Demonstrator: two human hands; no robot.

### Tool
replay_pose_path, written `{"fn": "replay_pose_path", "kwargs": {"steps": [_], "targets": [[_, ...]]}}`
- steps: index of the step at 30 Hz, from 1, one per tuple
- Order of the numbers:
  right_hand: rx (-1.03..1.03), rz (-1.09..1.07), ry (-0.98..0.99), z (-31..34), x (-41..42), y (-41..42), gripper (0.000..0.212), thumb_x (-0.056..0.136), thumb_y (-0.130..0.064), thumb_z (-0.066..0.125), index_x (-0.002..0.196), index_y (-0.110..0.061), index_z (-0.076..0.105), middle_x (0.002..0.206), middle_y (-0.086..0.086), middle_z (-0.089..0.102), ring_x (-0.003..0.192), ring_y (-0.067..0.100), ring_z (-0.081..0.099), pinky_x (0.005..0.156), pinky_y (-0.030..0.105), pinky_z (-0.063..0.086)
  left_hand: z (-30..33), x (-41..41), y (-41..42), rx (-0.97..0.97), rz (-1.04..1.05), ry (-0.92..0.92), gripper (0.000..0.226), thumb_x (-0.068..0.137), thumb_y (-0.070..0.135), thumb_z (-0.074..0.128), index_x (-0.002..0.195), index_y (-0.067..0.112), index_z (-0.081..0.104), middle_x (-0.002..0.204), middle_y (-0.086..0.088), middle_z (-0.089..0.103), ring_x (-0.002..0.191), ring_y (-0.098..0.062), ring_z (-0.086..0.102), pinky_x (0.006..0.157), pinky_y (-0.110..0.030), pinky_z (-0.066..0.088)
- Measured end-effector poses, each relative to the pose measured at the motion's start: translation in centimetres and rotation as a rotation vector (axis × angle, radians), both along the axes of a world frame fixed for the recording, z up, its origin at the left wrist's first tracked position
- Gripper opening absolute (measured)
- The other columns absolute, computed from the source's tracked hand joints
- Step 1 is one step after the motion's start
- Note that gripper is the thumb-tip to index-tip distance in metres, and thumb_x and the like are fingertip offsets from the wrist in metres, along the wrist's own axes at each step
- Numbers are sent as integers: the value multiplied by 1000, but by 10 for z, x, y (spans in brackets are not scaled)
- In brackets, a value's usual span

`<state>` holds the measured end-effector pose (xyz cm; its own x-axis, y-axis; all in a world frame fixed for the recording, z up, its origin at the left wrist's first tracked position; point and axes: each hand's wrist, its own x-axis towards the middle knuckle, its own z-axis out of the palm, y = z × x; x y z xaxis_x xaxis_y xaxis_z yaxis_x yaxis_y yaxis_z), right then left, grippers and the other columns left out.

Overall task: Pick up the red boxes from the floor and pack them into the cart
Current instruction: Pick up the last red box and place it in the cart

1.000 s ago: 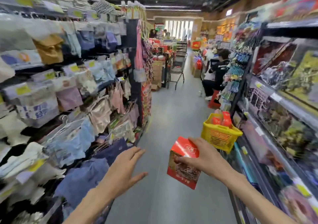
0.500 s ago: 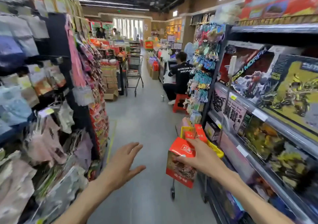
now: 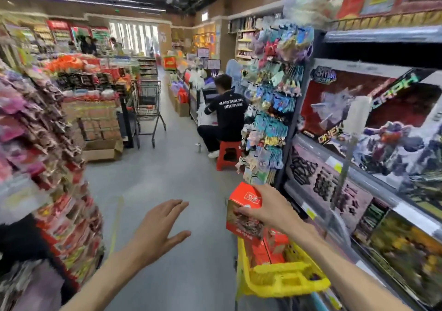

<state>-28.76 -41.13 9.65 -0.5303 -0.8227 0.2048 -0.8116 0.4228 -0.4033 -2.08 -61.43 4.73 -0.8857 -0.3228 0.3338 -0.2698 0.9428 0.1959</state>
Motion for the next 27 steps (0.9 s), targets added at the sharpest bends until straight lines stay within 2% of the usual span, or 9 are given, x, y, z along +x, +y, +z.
{"fn": "replay_pose_path", "kwargs": {"steps": [7, 10, 13, 17, 20, 23, 24, 27], "targets": [[-17, -205, 1, -13, -97, -108, 80, 64, -85, 62, 125, -34, 52, 108, -10, 57, 97, 12, 56, 83, 36, 51, -10, -139, -162, -62, -193, -27, 73, 91, 68, 45, 148, 24, 36, 149, 1, 43, 134, -18, 41, 108, -28, 30], [-26, -333, -17, -18, -132, -133, 83, 62, -90, 59, 125, -37, 51, 109, -12, 57, 97, 10, 57, 81, 35, 52, -11, -211, -214, -61, -334, -55, 73, 91, 64, 50, 149, 22, 35, 149, 0, 42, 133, -19, 41, 108, -29, 32], [4, -501, -53, -18, -160, -141, 81, 61, -89, 60, 122, -36, 52, 108, -11, 59, 95, 12, 59, 81, 37, 53, -7, -287, -244, -37, -502, -102, 71, 91, 61, 53, 148, 22, 36, 149, 0, 42, 131, -20, 43, 106, -25, 28], [77, -696, -62, -24, -185, -128, 88, 64, -87, 59, 132, -31, 48, 118, -6, 58, 107, 18, 58, 85, 37, 50, -12, -382, -249, -37, -751, -115, 71, 91, 70, 42, 143, 21, 43, 141, -1, 49, 126, -21, 47, 104, -27, 30], [62, -814, -103, -33, -194, -110, 87, 68, -82, 62, 136, -31, 46, 123, -6, 57, 109, 16, 56, 87, 38, 50, -29, -443, -232, -10, -893, -127, 77, 90, 77, 31, 148, 26, 35, 146, 3, 43, 132, -19, 40, 108, -33, 34], [40, -895, -104, -52, -206, -91, 82, 67, -83, 61, 135, -43, 41, 127, -10, 57, 108, 14, 57, 84, 35, 50, -54, -498, -206, -5, -1003, -156, 83, 86, 83, 20, 151, 32, 25, 152, 8, 35, 141, -17, 31, 112, -40, 32], [45, -924, -105, -61, -210, -85, 80, 67, -83, 61, 134, -45, 40, 128, -11, 56, 108, 14, 57, 83, 33, 50, -62, -513, -197, -3, -1033, -173, 83, 86, 83, 19, 152, 33, 24, 153, 8, 34, 141, -17, 31, 113, -40, 32], [132, -1047, -142, -90, -226, -68, 89, 67, -85, 59, 137, -32, 44, 130, -9, 55, 112, 15, 57, 84, 31, 48, -84, -549, -175, 5, -1107, -229, 78, 88, 76, 29, 153, 33, 21, 154, 9, 31, 142, -17, 29, 114, -38, 32]]}}
